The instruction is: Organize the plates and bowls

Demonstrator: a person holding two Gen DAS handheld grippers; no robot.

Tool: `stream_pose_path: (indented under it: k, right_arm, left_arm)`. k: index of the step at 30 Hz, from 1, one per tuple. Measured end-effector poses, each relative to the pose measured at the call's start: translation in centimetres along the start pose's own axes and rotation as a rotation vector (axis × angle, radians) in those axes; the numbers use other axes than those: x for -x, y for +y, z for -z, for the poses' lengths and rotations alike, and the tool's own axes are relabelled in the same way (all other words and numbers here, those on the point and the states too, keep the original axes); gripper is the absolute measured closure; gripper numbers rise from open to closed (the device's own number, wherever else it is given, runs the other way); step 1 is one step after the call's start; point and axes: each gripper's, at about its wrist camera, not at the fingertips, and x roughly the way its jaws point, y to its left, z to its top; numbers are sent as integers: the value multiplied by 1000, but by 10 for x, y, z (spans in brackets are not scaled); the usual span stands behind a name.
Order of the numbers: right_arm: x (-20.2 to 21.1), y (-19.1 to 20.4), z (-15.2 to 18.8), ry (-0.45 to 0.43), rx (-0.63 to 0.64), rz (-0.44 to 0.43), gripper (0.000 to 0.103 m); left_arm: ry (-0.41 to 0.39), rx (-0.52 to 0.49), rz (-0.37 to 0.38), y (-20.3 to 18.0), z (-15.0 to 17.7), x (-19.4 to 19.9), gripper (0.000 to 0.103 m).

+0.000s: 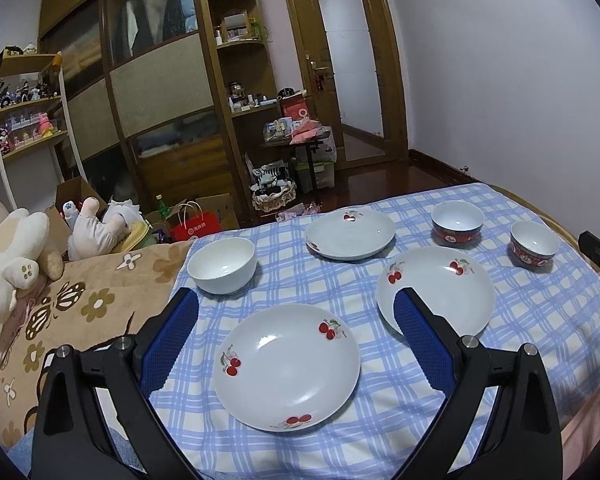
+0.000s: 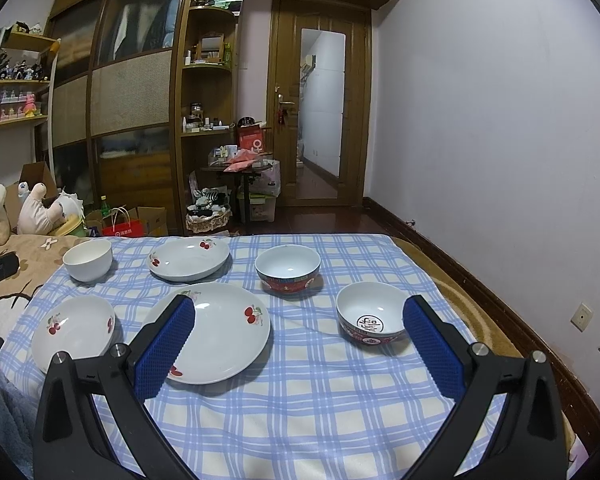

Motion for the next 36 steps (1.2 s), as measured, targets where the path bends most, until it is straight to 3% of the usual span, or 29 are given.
stream_pose_path:
  k: [9, 22, 36]
  right_arm:
    - [0, -1, 0, 1, 0, 3, 0]
    - [4, -4, -4, 11, -18, 6, 0]
    - [2, 0, -34, -37, 57, 67, 0]
  left_arm:
    - [2, -19, 6, -7, -1, 2, 6]
    - [67, 3, 38, -6, -5, -10, 6]
    - [91, 24, 65, 6, -58, -25, 6]
